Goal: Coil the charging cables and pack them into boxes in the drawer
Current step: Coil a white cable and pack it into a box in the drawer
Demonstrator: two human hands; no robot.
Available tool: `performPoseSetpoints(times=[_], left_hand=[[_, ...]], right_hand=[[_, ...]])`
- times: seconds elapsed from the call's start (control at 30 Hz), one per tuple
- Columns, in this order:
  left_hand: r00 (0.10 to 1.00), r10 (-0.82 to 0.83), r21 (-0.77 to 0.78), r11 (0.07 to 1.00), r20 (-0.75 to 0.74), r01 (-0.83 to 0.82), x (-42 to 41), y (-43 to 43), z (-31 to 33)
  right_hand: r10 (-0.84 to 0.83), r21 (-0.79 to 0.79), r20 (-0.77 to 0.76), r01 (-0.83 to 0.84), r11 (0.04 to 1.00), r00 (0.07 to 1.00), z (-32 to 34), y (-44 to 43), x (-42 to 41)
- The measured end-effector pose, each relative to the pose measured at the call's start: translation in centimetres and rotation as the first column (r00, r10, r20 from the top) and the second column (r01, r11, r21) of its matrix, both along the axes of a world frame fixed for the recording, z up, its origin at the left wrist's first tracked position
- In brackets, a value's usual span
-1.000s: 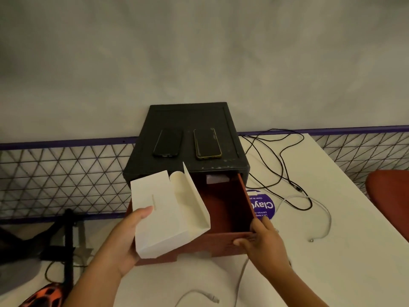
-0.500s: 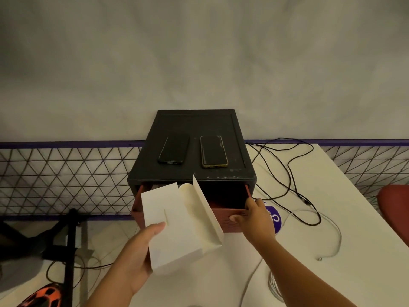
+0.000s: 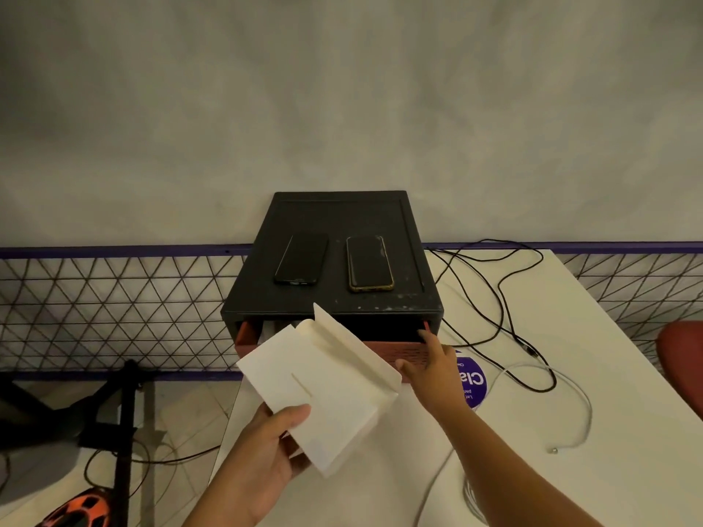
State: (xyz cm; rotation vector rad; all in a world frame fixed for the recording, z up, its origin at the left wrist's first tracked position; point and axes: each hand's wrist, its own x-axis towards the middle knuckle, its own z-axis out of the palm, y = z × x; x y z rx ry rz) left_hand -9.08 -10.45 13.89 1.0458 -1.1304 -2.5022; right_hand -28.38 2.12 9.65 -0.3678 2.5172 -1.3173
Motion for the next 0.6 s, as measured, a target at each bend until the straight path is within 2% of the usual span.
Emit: performPoseSetpoints(times=[0.07,0.13,0.2,0.23,0.27,0.33,0.47,0.53,0.6], left_hand=[[1.000,0.017,0.030,0.999,-0.013,-0.017,-0.4,0.6,0.1],[0.999,0.045,0.045,0.998,-0.024,-0.044,-1.1,1.3,-0.1],[0.996,0.076,0.061,0.995,-0.043,-0.073,-1.9,2.4,-0.1],[0.996,0.075,0.062,0.995,-0.051,-0.072,-2.4,3.2,-0.2],[0.996,0.065,0.061,0.996,-0.058,-0.061,-2.8,4.2,-0.2],[0.996,0.031,0.048,0.998,-0.080,-0.027,-3.4,5.7,-0.4],[0.992,0.074,-0.052,0.995,-0.098,-0.080,-4.1,5.6,0.1],[0.995,0.080,-0.226,0.970,-0.065,-0.092,-4.3,4.3,0.3],[0.998,-0.039,-0.435,0.900,-0.046,0.015,-4.3,3.5,0.7]], right_hand=[[-0.041,-0.170,0.049,0.049,0.984,0.998,0.2,1.6,1.8],[0.025,-0.405,0.260,0.085,0.910,0.965,0.6,3.0,4.3],[0.203,-0.553,0.500,0.130,0.823,0.842,0.9,4.0,6.3],[0.273,-0.570,0.553,0.118,0.813,0.787,0.9,4.3,7.0],[0.332,-0.583,0.554,0.071,0.810,0.764,1.1,4.7,7.4],[0.389,-0.593,0.484,-0.032,0.805,0.784,1.4,5.2,7.4],[0.313,-0.570,0.430,-0.014,0.821,0.847,2.4,7.5,5.8],[0.276,-0.563,0.422,0.011,0.827,0.864,2.6,9.1,5.1],[0.263,-0.564,0.409,0.016,0.826,0.874,2.8,10.7,4.5]])
